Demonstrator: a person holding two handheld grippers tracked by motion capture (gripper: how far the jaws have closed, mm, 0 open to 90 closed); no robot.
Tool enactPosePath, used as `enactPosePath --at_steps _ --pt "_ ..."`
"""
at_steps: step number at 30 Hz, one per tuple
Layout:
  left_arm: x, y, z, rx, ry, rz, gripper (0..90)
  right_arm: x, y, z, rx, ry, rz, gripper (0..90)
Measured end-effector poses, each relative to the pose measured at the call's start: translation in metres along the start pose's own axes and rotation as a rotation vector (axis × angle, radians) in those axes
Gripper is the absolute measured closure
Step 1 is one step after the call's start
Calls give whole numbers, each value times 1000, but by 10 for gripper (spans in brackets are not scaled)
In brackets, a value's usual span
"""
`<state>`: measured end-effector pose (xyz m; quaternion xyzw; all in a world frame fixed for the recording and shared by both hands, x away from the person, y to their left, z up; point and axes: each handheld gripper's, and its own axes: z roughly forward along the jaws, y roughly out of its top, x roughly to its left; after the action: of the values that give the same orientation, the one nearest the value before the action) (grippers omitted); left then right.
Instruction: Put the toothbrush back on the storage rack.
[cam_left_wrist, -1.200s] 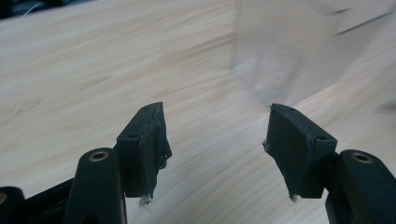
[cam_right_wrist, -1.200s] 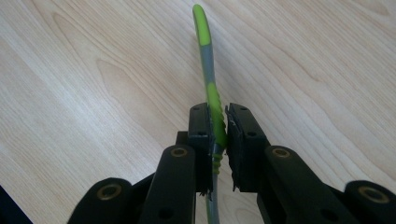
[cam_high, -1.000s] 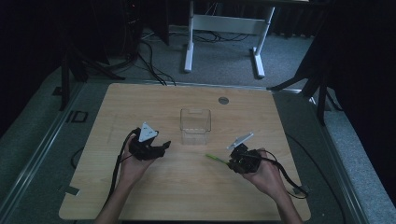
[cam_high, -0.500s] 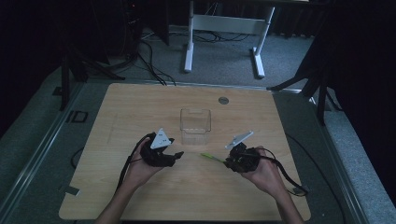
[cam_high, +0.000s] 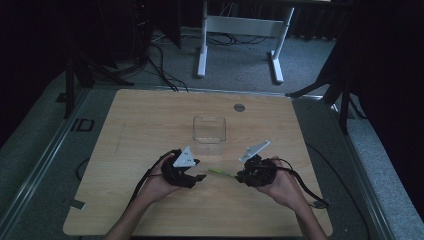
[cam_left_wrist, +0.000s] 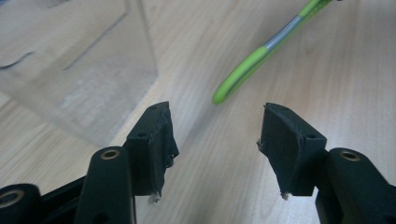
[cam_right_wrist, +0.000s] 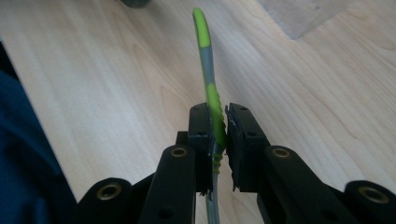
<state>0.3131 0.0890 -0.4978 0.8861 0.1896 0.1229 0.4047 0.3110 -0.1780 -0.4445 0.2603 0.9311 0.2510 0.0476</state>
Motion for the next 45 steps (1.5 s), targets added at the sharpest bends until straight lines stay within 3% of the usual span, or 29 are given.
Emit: enactPosePath --at_steps 17,26,45 --pt "-13 3 15 48 -101 122 519 8 6 4 14 102 -98 804" --pt "-17 3 20 63 -155 145 566 9 8 5 12 130 -119 804" --pt "-25 6 24 81 -209 181 616 13 9 6 14 168 -149 804"
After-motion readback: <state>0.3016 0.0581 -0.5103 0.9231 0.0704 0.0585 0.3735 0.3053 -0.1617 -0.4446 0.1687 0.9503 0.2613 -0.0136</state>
